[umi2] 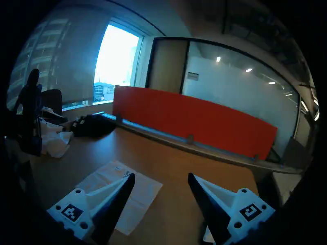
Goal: Fold towel
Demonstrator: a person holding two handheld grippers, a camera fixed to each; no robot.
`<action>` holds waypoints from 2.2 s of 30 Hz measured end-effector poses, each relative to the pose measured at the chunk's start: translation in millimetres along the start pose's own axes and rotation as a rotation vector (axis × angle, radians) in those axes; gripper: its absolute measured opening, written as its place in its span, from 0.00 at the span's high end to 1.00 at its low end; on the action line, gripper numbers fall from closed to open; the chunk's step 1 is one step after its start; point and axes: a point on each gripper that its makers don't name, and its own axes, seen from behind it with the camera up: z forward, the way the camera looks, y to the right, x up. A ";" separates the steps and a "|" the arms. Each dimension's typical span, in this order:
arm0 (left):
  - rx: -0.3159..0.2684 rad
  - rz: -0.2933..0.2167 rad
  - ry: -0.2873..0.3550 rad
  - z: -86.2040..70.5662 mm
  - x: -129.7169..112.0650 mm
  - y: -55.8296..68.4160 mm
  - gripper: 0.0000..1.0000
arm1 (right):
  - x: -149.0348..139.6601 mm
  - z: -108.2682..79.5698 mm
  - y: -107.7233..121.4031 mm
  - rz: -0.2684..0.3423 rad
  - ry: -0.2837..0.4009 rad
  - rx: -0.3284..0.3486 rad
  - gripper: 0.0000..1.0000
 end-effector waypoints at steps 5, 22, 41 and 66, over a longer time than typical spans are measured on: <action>-0.019 0.005 -0.036 4.8 -19.7 7.1 0.03 | -18.3 6.2 -7.4 -0.007 -0.033 0.020 0.00; -0.080 0.038 -0.158 23.7 -86.4 34.2 0.03 | -87.1 30.5 -33.6 -0.015 -0.138 0.089 0.00; -0.164 0.053 -0.311 42.2 -161.0 66.5 0.03 | -169.4 48.8 -58.5 -0.029 -0.276 0.158 0.00; -0.262 0.066 -0.478 50.9 -223.6 100.6 0.03 | -245.8 44.1 -91.6 -0.049 -0.437 0.260 0.02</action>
